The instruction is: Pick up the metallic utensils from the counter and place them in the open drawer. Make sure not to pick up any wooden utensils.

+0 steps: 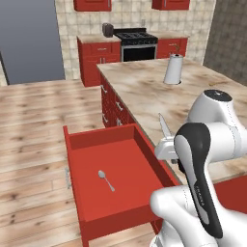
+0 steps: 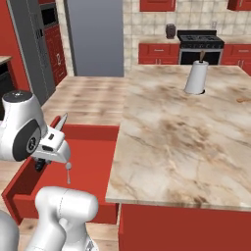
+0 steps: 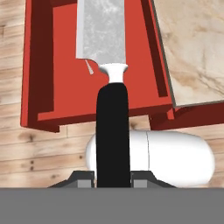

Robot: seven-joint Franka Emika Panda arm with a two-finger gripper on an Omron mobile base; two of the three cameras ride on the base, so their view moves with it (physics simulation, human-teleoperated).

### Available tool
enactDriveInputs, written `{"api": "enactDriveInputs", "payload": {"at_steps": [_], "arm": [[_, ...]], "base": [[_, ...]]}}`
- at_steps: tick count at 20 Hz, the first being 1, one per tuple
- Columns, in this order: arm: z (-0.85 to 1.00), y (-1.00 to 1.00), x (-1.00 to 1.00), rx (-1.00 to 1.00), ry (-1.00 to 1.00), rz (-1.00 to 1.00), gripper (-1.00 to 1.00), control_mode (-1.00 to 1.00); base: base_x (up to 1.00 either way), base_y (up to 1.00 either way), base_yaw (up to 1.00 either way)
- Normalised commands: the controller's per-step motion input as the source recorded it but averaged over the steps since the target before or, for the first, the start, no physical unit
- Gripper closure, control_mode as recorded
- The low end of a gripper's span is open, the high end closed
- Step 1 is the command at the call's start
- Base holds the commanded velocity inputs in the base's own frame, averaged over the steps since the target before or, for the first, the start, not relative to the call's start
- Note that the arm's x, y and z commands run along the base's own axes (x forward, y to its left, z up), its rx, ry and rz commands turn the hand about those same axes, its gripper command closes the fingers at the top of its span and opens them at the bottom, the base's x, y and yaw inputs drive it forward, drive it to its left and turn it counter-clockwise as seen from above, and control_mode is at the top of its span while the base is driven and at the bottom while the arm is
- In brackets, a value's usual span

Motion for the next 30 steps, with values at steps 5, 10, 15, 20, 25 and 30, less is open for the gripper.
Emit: {"api": "enactDriveInputs", "payload": {"at_steps": [5, 10, 15, 20, 25, 30], "arm": [[0.0, 0.0, 0.0, 0.0, 0.0, 0.0, 1.0, 1.0], [0.0, 0.0, 0.0, 0.0, 0.0, 0.0, 1.0, 1.0], [0.0, 0.0, 0.0, 0.0, 0.0, 0.0, 1.0, 1.0], [0.0, 0.06, 0.13, 0.0, 0.01, -0.01, 1.0, -1.0], [0.0, 0.45, 0.87, 0.0, 0.2, -0.08, 1.0, -1.0], [-0.08, 0.42, 1.0, -0.01, 0.22, -0.03, 1.0, -1.0]], "base": [[0.08, 0.23, -0.04], [0.0, 0.0, 0.0], [0.0, 0.0, 0.0], [0.0, 0.0, 0.0], [0.0, 0.0, 0.0], [0.0, 0.0, 0.0]]}}
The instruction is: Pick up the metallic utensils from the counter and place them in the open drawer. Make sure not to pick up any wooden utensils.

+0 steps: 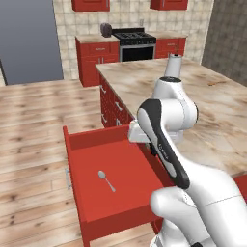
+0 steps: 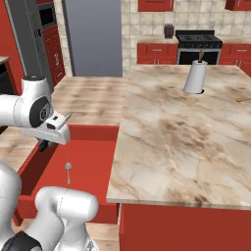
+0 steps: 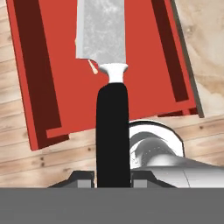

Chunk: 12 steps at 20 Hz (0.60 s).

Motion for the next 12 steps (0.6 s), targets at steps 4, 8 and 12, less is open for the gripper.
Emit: {"api": "enactDriveInputs", "payload": {"at_steps": [4, 8, 12], "arm": [[-0.34, 0.29, 1.0, 0.0, 0.01, 0.0, 1.0, -1.0], [-0.78, 0.3, 0.99, 0.0, 0.0, 0.0, 1.0, -1.0], [-0.99, 0.27, 0.84, 0.0, 0.0, 0.0, 1.0, -1.0]], "base": [[0.0, 0.0, 0.0], [0.0, 0.0, 0.0], [0.0, 0.0, 0.0]]}}
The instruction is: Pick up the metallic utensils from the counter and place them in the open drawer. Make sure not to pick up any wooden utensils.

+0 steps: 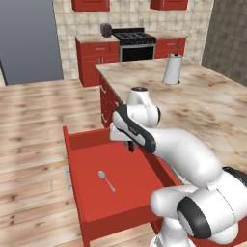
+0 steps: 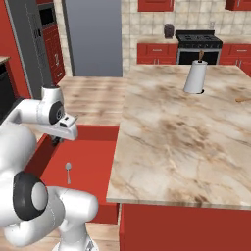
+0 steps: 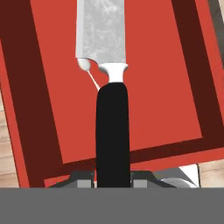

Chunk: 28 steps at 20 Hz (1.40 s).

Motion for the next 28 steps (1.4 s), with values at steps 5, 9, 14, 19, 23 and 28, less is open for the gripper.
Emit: {"api": "enactDriveInputs", "payload": {"at_steps": [5, 9, 14, 19, 23, 28], "arm": [[-0.97, 0.28, 0.53, 0.0, 0.0, 0.0, 1.0, -1.0], [-0.98, 0.19, 0.55, 0.0, 0.0, 0.0, 1.0, -1.0], [-0.72, 0.05, 0.49, 0.0, 0.0, 0.0, 1.0, -1.0], [-0.08, -0.22, 0.08, 0.0, 0.0, 0.01, 1.0, -1.0], [-0.02, -0.23, 0.12, 0.0, 0.0, 0.04, 1.0, -1.0], [0.0, -0.01, 0.11, -0.02, 0.03, 0.17, 1.0, -1.0]], "base": [[0.0, 0.0, 0.0], [0.0, 0.0, 0.0], [0.0, 0.0, 0.0], [0.0, 0.0, 0.0], [0.0, 0.0, 0.0], [0.0, 0.0, 0.0]]}}
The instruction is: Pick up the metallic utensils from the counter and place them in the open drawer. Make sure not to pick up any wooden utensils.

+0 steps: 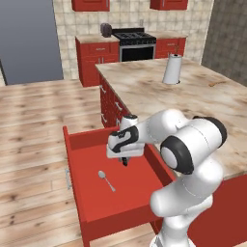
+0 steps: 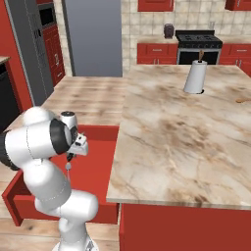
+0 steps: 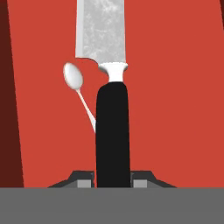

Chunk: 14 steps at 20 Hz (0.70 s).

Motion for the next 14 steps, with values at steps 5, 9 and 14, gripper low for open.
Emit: {"api": "enactDriveInputs", "payload": {"at_steps": [5, 9, 14], "arm": [[0.0, 0.0, 0.2, -0.06, 0.15, 0.31, 1.0, -1.0], [-0.11, 0.0, 0.0, -0.04, 0.1, 0.22, 1.0, -1.0], [-0.45, 0.0, 0.01, -0.02, 0.04, 0.02, 1.0, -1.0]], "base": [[0.0, 0.0, 0.0], [0.0, 0.0, 0.0], [0.0, 0.0, 0.0]]}}
